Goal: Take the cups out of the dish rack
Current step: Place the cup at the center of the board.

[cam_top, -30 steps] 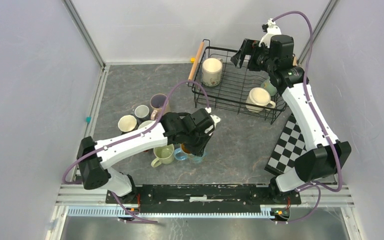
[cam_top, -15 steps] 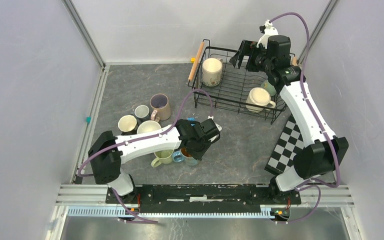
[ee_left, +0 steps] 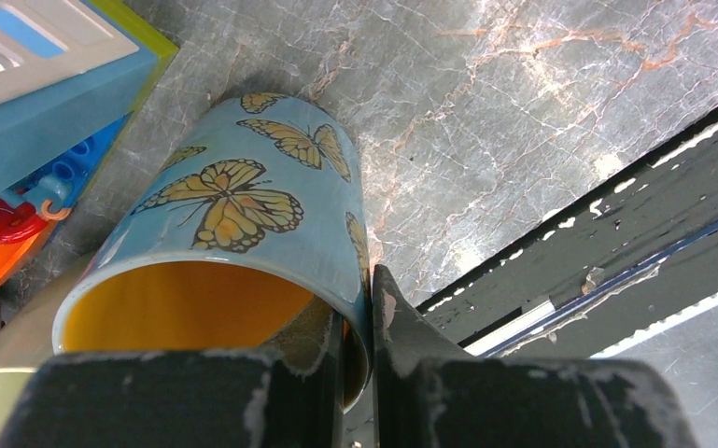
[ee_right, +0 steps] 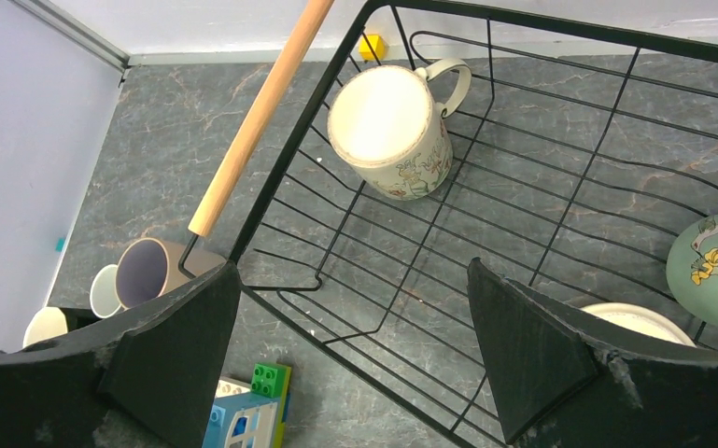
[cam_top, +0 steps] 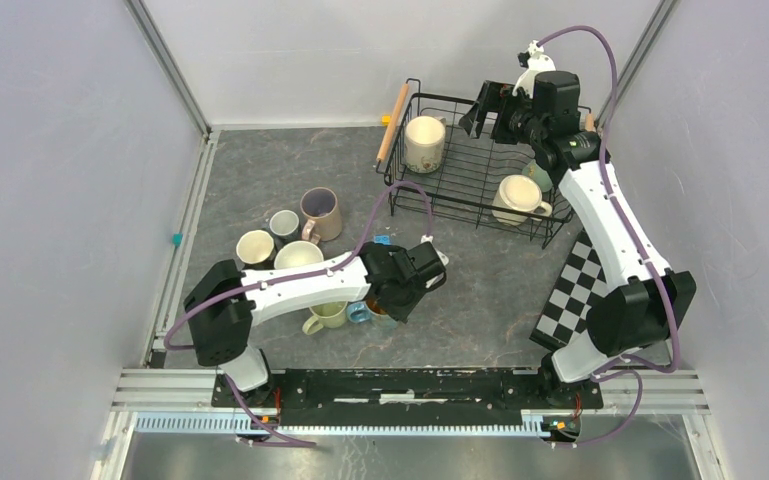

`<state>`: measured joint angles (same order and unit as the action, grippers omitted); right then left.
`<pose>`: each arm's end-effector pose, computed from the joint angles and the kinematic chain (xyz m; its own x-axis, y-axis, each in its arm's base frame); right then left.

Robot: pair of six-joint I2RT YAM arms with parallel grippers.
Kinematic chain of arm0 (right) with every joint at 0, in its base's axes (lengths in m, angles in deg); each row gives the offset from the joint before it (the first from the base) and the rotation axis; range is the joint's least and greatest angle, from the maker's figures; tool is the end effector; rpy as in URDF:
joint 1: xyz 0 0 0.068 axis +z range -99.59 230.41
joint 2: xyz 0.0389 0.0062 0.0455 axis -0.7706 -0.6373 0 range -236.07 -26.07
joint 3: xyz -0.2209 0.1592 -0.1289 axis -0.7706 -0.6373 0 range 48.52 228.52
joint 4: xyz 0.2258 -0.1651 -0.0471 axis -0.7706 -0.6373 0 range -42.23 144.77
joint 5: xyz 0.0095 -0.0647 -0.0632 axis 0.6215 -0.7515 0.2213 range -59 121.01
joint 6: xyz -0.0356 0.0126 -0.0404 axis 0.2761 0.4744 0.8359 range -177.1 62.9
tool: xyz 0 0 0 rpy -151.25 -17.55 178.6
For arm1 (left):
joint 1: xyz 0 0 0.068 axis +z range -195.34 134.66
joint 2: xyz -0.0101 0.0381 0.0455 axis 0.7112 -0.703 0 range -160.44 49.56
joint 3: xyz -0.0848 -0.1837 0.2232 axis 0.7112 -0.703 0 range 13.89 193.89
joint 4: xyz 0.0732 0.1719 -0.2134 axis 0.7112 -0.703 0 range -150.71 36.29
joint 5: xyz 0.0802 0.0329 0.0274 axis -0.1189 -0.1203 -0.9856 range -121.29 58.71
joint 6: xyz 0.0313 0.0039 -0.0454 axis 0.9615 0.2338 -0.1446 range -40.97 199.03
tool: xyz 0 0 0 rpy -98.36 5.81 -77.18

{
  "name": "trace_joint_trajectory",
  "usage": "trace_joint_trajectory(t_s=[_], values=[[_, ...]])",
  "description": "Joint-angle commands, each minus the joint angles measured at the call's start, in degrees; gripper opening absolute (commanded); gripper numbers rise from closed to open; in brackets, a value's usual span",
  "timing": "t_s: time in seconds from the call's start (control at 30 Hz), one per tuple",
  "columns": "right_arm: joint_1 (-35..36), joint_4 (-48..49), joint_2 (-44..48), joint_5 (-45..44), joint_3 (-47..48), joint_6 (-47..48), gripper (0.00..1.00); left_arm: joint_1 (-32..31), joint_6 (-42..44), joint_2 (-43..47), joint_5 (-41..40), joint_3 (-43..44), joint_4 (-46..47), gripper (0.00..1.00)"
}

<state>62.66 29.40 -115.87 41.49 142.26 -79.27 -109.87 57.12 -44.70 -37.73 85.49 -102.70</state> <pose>0.3759 0.0886 0.4446 -0.4718 0.2773 -0.8370 -0.2118 0.8858 0.4128 0.1533 -0.3121 0.2522 -0.7077 0.6237 -0.3318 0.6660 0.7458 -0.0187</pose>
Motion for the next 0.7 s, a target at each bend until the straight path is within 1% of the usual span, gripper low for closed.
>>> trace_joint_trajectory(t_s=[0.0,0.13,0.27,0.43,0.67], values=[[-0.2,2.0,0.3,0.4,-0.1,0.8,0.98,-1.1,5.0,-0.4,-2.4,2.2,1.6,0.02],[-0.3,2.4,0.7,0.0,-0.7,0.8,0.98,-1.3,6.9,-1.1,-1.5,2.9,1.2,0.02],[-0.3,2.3,0.7,0.0,-0.7,0.9,0.98,-1.3,6.7,-1.5,-1.4,3.0,1.0,0.02],[-0.2,2.3,0.5,0.4,-0.8,0.9,0.98,-1.3,1.4,-1.8,-5.6,3.8,-1.1,0.02],[-0.2,2.8,0.6,1.1,-1.4,0.8,0.98,-1.3,-7.5,-1.3,-8.4,3.7,-3.6,0.02]])
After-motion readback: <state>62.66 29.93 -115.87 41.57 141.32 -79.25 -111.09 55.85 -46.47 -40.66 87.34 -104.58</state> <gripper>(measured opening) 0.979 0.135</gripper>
